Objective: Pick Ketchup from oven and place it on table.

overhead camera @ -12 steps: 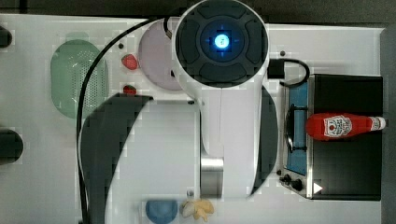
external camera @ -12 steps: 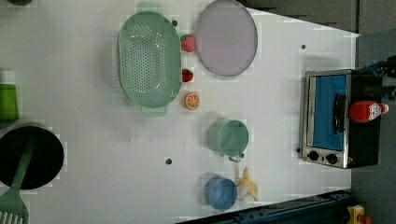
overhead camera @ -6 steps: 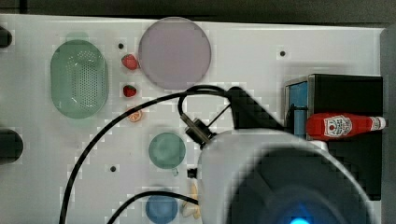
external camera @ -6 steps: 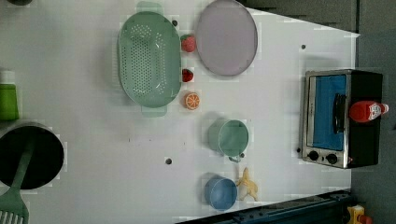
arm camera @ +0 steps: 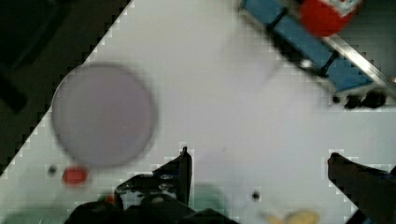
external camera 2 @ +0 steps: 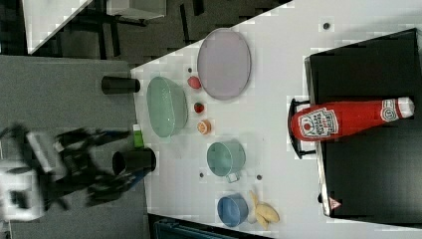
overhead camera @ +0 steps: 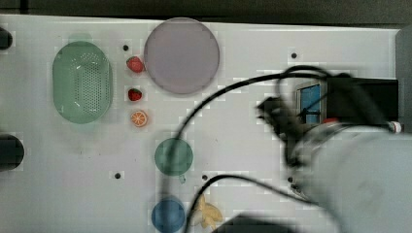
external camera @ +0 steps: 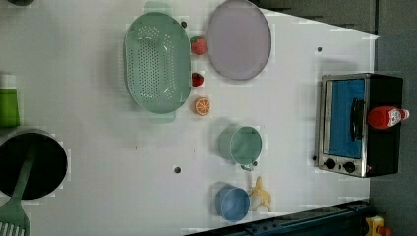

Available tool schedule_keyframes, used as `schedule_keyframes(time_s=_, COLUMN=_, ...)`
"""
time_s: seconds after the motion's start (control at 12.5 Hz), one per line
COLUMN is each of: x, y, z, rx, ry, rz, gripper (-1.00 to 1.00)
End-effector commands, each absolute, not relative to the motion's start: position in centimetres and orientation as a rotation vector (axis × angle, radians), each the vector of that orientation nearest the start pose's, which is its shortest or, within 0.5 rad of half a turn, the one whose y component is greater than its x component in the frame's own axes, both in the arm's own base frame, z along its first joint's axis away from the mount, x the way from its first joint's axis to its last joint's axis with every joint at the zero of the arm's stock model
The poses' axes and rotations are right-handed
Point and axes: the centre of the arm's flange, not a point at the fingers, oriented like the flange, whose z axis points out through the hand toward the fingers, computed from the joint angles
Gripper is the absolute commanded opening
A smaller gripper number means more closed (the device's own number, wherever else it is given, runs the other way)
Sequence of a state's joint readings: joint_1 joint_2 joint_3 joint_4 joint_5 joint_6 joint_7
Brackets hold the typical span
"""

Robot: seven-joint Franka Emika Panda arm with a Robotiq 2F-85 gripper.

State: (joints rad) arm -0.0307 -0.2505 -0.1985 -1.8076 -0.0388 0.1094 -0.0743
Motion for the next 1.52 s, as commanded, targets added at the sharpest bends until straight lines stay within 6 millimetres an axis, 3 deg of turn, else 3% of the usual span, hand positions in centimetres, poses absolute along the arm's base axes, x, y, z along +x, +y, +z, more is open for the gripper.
schedule_keyframes(time_s=0.08, x=48.1, y=-21.8, z=58.2, rx=-2.669, ry=1.619, rz=-0.091, gripper=1.00)
schedule_keyframes(time_s=0.4, x=49.1, y=-29.8, z=52.9, rx=-2.582, ry=1.817, rz=-0.177, gripper=1.00)
schedule_keyframes(time_s=0.8, x=49.8, y=-36.2, z=46.2, rx=-2.479, ry=1.995, rz=-0.247, gripper=1.00)
schedule_keyframes(time_s=1.2, x=49.5, y=-38.4, z=40.3, rx=-2.295, ry=2.108, rz=-0.116, gripper=1.00)
schedule_keyframes(time_s=1.52, x=49.7, y=-38.8, z=37.7, rx=-2.243, ry=2.138, rz=-0.083, gripper=1.00)
